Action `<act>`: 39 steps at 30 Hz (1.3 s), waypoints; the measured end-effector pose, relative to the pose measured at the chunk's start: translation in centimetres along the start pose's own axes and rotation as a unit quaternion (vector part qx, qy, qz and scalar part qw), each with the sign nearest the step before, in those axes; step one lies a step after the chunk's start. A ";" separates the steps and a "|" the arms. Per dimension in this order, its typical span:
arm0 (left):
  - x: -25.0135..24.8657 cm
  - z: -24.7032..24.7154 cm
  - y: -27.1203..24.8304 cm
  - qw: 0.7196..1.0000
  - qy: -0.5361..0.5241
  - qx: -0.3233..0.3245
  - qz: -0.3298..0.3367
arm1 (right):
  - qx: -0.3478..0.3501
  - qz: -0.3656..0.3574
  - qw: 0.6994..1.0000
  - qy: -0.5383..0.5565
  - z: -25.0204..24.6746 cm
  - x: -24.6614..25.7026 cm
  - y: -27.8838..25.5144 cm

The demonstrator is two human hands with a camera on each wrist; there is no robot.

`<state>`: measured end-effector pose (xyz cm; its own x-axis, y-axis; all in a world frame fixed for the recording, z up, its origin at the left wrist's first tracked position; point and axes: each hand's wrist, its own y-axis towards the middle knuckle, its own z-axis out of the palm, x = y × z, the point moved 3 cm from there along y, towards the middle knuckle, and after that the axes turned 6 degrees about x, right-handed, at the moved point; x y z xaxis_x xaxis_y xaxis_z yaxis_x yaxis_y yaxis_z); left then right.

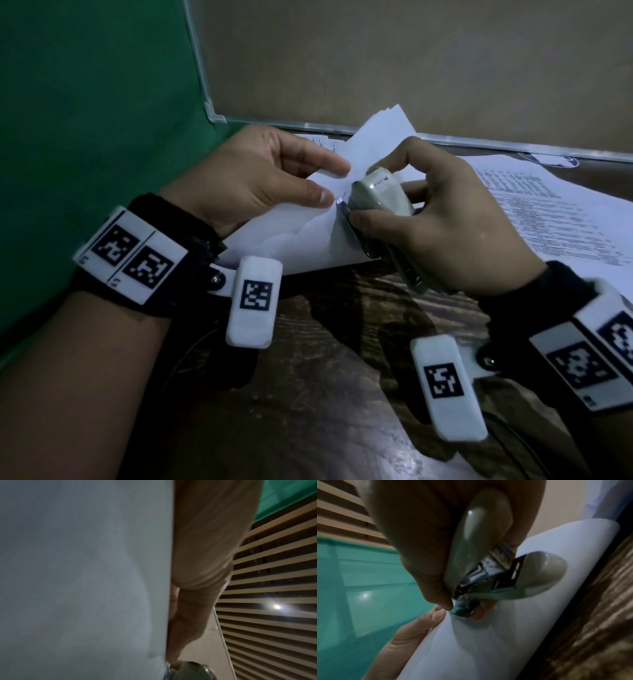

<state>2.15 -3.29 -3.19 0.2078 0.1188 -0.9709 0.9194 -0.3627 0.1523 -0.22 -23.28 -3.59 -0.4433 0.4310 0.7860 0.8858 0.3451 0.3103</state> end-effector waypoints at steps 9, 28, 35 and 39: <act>-0.1 0.5 -0.1 1.000 0.016 0.000 -0.006 | -0.012 -0.009 0.999 -0.045 0.0 -0.1 0.0; 0.4 1.1 0.1 1.000 0.007 0.020 -0.008 | -0.062 0.005 0.982 0.180 -0.1 0.0 0.3; 0.0 0.9 0.3 0.999 0.045 -0.013 -0.018 | -0.050 -0.018 0.999 0.011 -0.9 -0.4 0.2; -0.3 0.8 0.3 0.997 0.065 -0.030 -0.023 | -0.030 -0.026 0.999 -0.030 -1.0 -0.4 0.1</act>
<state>2.08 -4.15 -3.01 0.2029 0.2542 -0.9456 0.9465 -0.2982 0.1229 0.21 -24.29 -3.35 -0.4945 0.4637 0.7352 0.8673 0.3184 0.3826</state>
